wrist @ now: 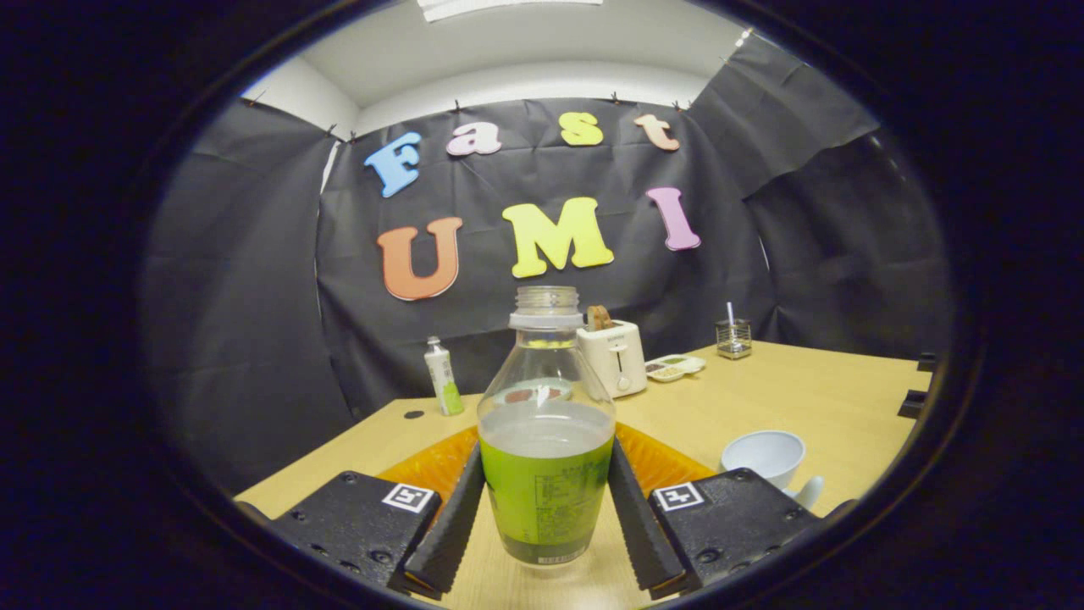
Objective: Take the bottle from table, then pour the juice into the cup, finally place the bottle on the coaster
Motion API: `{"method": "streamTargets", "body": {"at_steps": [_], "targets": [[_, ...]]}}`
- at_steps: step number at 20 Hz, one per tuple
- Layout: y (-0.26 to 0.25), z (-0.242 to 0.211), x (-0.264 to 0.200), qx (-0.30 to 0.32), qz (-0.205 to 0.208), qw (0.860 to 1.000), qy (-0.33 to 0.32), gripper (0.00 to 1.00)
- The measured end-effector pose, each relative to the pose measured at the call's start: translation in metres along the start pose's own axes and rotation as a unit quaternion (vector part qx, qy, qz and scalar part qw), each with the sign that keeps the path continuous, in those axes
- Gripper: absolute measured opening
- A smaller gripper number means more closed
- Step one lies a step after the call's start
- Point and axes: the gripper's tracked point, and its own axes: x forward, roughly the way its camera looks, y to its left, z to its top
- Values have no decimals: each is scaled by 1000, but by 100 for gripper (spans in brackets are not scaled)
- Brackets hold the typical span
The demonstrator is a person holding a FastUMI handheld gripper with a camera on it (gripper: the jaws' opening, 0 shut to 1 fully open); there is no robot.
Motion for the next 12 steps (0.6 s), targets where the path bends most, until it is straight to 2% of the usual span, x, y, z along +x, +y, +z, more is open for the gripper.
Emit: {"method": "streamTargets", "body": {"at_steps": [6,12], "targets": [[9,22,-9,93,42,995,18,79],[11,40,-13,220,79,972,31,79]]}}
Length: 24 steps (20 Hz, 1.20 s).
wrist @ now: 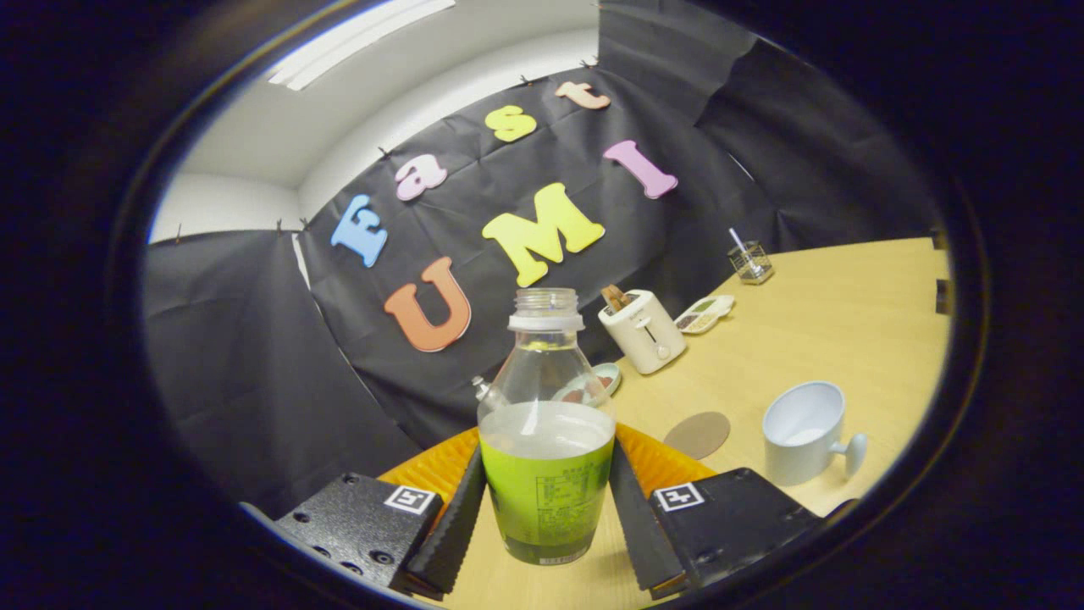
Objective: Take the bottle from table, then pour the juice into the cup, finally place the bottle on the coaster
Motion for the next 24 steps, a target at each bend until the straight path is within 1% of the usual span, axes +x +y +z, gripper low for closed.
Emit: {"method": "streamTargets", "body": {"at_steps": [3,5,8,10,13,17,19,21,23,24], "targets": [[-3,9,0,81,8,997,-3,79],[-1,13,-1,141,20,990,-2,79],[1,12,0,203,39,978,0,78],[0,14,-1,232,42,972,3,79],[-1,19,-4,283,48,958,2,78],[-1,21,-3,318,56,947,2,78],[-2,21,-3,340,60,938,5,78],[-6,19,-2,364,55,930,9,78],[-4,15,1,395,59,917,20,78],[1,17,0,417,67,906,23,78]]}}
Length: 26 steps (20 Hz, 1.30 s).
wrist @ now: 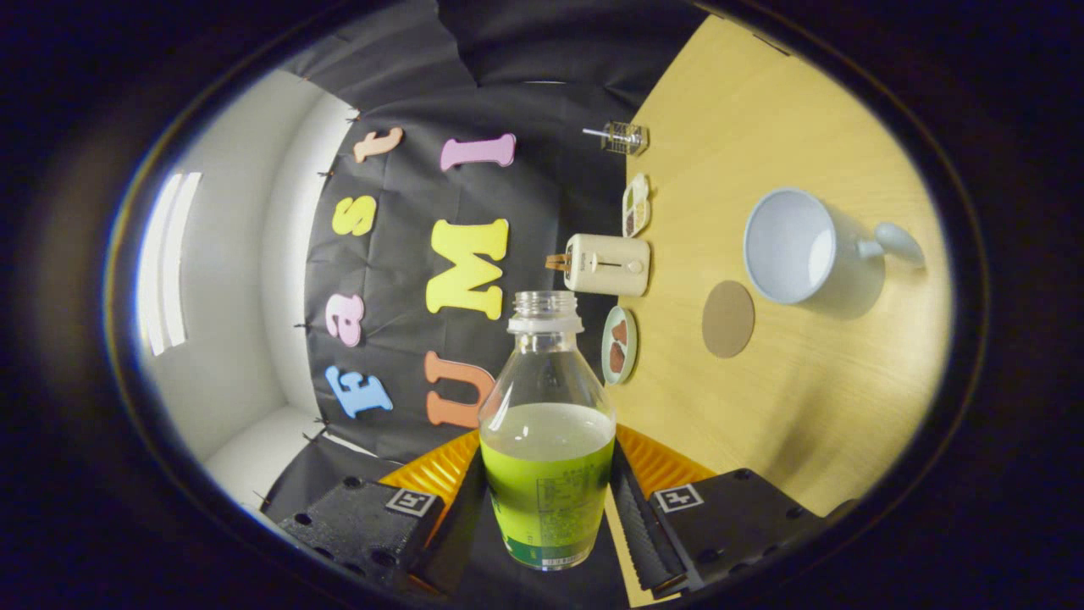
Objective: Take the bottle from table, then pour the juice into the cup, finally place the bottle on the coaster
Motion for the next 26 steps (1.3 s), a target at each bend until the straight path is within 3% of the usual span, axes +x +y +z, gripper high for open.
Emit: {"method": "streamTargets", "body": {"at_steps": [5,26], "targets": [[4,-5,5,97,27,995,5,78],[16,16,-6,211,54,976,-16,78]]}}
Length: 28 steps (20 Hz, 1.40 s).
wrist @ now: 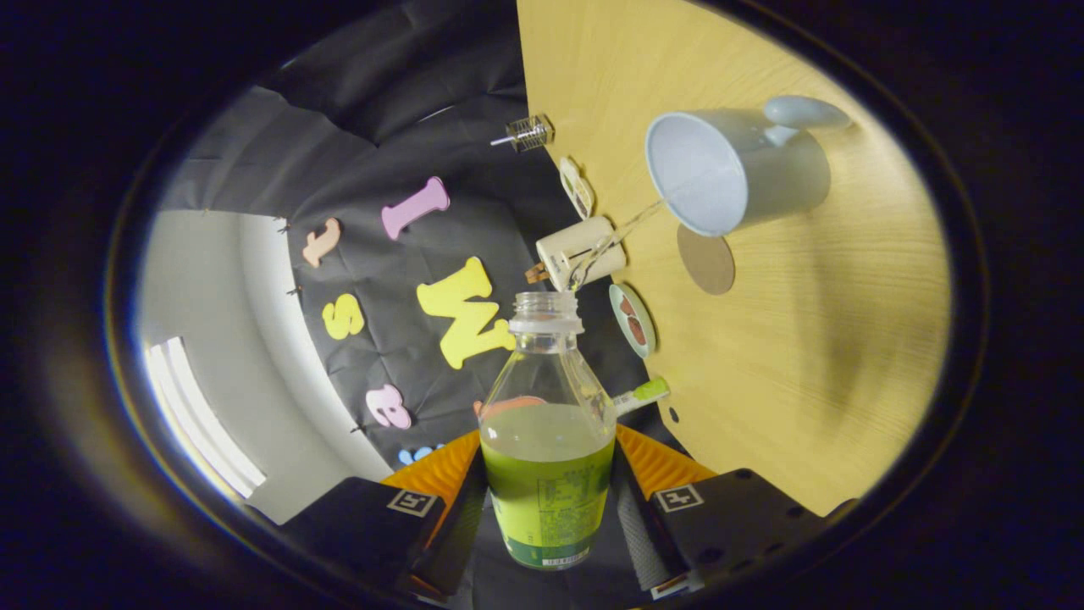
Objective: Take the bottle from table, then pour the juice into the cup, finally place the bottle on the coaster
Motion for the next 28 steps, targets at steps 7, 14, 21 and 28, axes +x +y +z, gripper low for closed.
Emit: {"method": "streamTargets", "body": {"at_steps": [7,14,21,28], "targets": [[23,3,-3,39,16,999,-3,78],[44,4,-6,92,33,995,-3,78],[65,2,-5,124,45,991,3,78],[78,-1,-6,147,53,988,7,78]]}}
